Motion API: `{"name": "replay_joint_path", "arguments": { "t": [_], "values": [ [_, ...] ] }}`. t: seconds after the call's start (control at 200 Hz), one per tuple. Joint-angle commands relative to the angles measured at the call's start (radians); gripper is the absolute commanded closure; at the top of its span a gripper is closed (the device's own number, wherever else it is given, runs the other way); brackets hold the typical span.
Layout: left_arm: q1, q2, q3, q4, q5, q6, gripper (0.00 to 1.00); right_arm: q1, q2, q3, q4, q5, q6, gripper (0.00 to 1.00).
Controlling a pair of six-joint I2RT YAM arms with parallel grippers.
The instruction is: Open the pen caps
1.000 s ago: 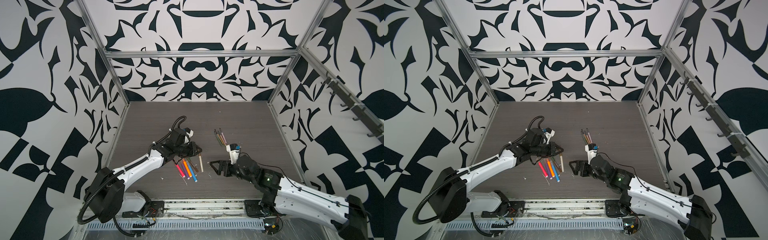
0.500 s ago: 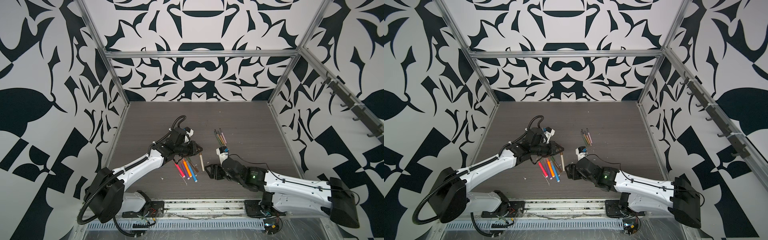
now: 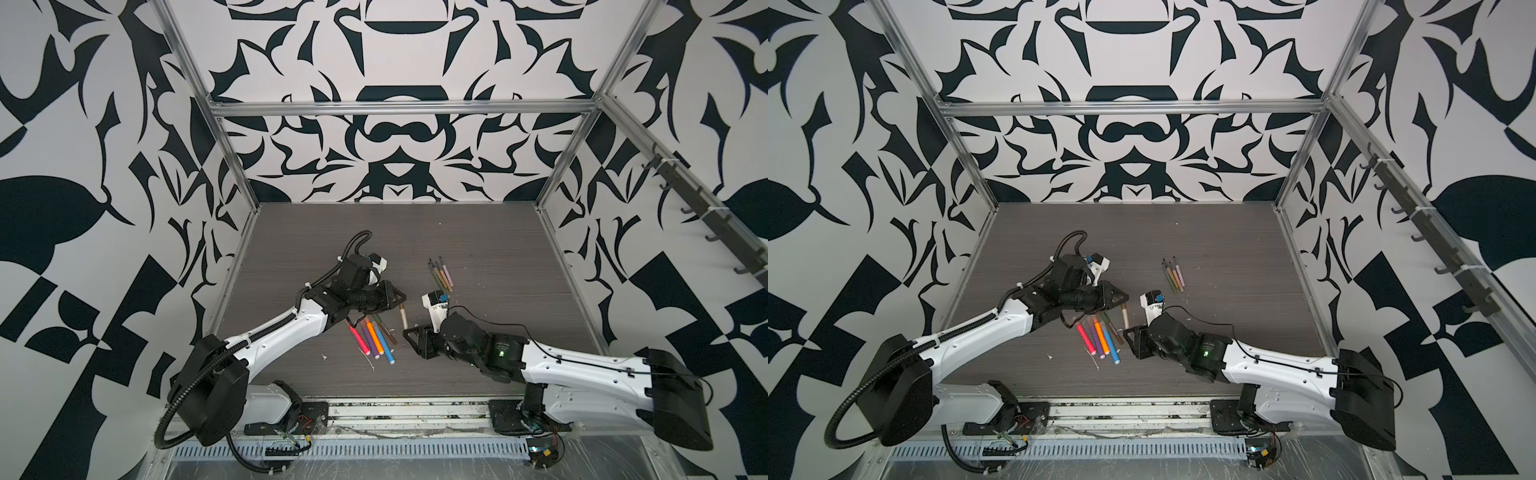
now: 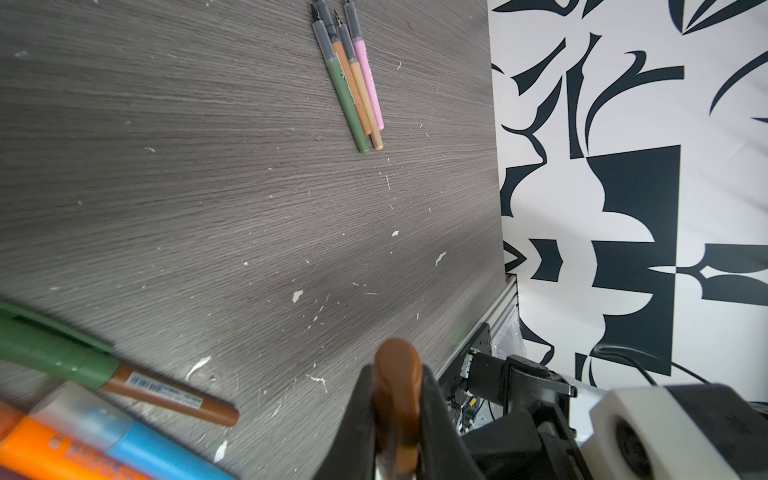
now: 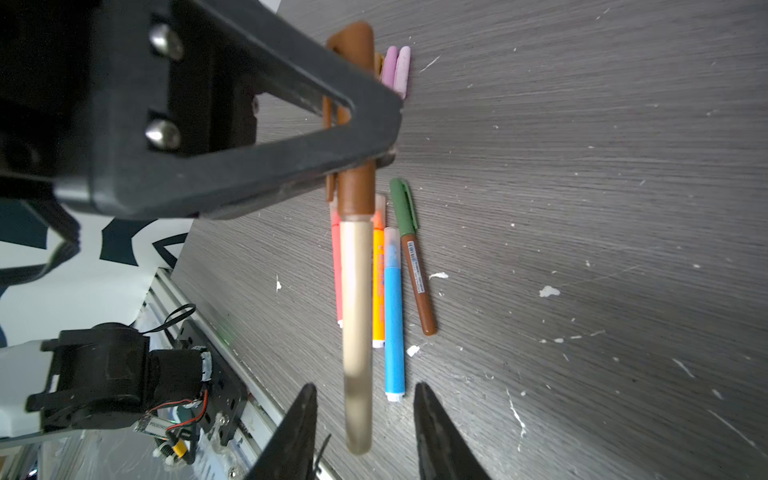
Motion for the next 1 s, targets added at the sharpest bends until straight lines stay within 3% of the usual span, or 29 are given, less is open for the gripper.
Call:
{"name": "replay_joint_path", "arguments": {
  "t": [0.0, 0.635, 0.995],
  "values": [
    [0.002, -0.027, -0.003, 0.032, 0.023, -0.02, 0.99, -0.003, -0.002, 0.016, 0.039, -0.03, -0.007, 0.61],
    [0.002, -0.041, -0.037, 0.062, 0.041, -0.046, 0.99, -0.018, 0.027, 0.058, 0.002, -0.018, -0.016, 0.72],
    [0.002, -0.035, -0.057, 0.084, 0.044, -0.055, 0.99, -0.09, 0.05, 0.086, 0.007, -0.092, -0.012, 0.74]
  ]
}}
